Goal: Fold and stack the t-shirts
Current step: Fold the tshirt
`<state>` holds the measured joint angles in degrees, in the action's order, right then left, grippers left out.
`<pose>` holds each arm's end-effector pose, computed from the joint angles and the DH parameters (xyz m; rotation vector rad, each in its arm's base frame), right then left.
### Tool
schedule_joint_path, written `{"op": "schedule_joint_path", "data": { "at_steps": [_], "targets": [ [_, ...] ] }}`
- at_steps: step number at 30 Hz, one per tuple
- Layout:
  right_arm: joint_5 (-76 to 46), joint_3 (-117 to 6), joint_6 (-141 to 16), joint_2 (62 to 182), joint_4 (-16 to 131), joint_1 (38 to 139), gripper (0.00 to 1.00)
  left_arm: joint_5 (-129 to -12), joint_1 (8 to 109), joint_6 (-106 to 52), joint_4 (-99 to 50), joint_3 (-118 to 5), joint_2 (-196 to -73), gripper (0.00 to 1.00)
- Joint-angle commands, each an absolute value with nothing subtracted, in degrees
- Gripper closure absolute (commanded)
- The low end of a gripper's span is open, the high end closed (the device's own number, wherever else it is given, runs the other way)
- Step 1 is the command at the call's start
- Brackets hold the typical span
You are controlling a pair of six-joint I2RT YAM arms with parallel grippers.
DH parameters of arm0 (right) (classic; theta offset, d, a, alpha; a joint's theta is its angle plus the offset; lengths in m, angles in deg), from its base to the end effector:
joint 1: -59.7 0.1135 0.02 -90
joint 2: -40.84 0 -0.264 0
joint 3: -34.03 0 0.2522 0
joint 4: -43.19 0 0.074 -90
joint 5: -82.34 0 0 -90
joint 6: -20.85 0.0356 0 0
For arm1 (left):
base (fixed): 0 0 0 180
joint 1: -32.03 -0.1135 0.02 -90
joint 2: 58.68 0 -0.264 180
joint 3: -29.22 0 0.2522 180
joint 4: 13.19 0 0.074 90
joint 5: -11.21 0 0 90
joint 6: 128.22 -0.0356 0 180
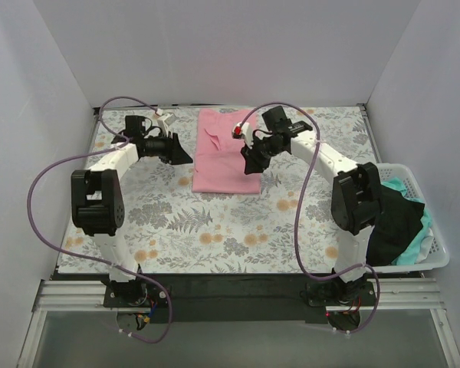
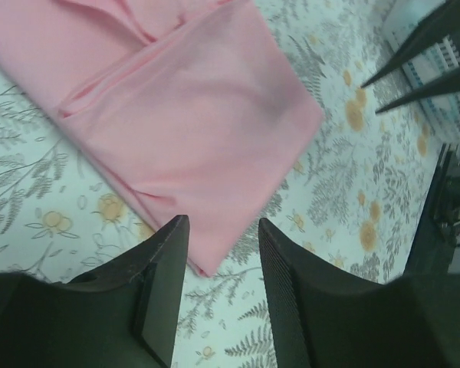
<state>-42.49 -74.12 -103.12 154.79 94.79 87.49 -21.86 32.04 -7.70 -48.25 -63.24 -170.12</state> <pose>0.3742 0.2202 0.2423 -1.4515 1.9889 0.7293 0.4098 -0.0299 0.2016 -0.2252 2.4392 -1.4680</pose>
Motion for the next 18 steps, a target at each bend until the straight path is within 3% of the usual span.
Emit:
{"op": "schedule_joint_path", "data": {
  "at_steps": [1,5,10,12,18],
  "targets": [
    [-39.22,-70.71,-108.95,150.7,97.11,87.47,0.66,-20.87,35.45,-18.89,-51.91,-58.47,-161.95,0.62],
    [-43.41,-70.08,-104.67,153.15,97.2,87.48,0.72,-17.36,38.35,-9.77,-50.95,-53.82,-164.23,0.64],
    [-53.78,-71.41,-95.44,159.03,95.89,85.99,0.73,-14.28,39.94,10.8,-38.92,-47.92,-168.79,0.64],
    [-59.68,-69.74,-88.16,160.01,90.39,85.02,0.72,-14.36,39.94,14.41,-34.97,-46.34,-170.2,0.64],
    [-62.68,-62.88,-76.02,164.4,79.54,81.24,0.71,-16.03,37.05,25.04,-28.1,-44.32,-177.41,0.62]
  ]
}}
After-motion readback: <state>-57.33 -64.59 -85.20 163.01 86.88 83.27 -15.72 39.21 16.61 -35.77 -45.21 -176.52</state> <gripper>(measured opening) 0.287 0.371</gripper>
